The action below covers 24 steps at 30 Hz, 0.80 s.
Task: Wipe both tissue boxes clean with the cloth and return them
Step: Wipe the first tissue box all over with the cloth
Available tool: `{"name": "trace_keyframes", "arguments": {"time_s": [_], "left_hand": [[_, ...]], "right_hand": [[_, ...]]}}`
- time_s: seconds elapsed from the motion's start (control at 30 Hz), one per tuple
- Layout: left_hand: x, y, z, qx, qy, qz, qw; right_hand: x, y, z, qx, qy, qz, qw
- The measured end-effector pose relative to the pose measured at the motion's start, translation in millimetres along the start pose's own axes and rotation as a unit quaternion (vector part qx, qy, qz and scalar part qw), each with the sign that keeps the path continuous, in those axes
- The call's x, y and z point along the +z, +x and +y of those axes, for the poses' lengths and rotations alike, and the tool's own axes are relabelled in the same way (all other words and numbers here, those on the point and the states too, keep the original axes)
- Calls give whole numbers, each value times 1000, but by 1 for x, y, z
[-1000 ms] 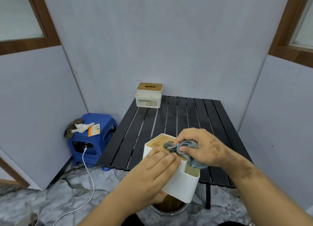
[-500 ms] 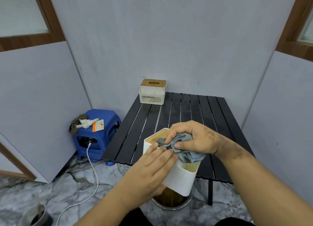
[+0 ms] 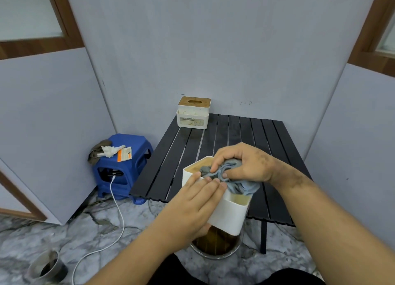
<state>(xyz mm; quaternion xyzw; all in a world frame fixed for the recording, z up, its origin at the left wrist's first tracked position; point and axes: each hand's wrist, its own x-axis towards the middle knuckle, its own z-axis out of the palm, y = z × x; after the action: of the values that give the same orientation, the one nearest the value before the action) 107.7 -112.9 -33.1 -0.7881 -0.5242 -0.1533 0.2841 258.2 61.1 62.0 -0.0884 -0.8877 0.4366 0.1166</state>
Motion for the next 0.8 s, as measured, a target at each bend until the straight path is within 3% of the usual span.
{"name": "trace_keyframes", "arguments": {"time_s": [0.27, 0.43, 0.57, 0.7, 0.8], "left_hand": [[-20, 8, -27, -102, -164, -11, 981], [-15, 5, -27, -66, -111, 5, 992], [-6, 4, -14, 17, -62, 14, 998], [0, 0, -9, 21, -23, 18, 999], [2, -2, -8, 25, -2, 19, 1000]], "right_hand": [[-5, 33, -7, 26, -14, 17, 999], [-1, 47, -8, 38, -39, -2, 999], [4, 55, 10, 94, -150, 53, 983], [24, 50, 1, -5, -20, 22, 1000], [17, 53, 14, 38, -57, 26, 997]]}}
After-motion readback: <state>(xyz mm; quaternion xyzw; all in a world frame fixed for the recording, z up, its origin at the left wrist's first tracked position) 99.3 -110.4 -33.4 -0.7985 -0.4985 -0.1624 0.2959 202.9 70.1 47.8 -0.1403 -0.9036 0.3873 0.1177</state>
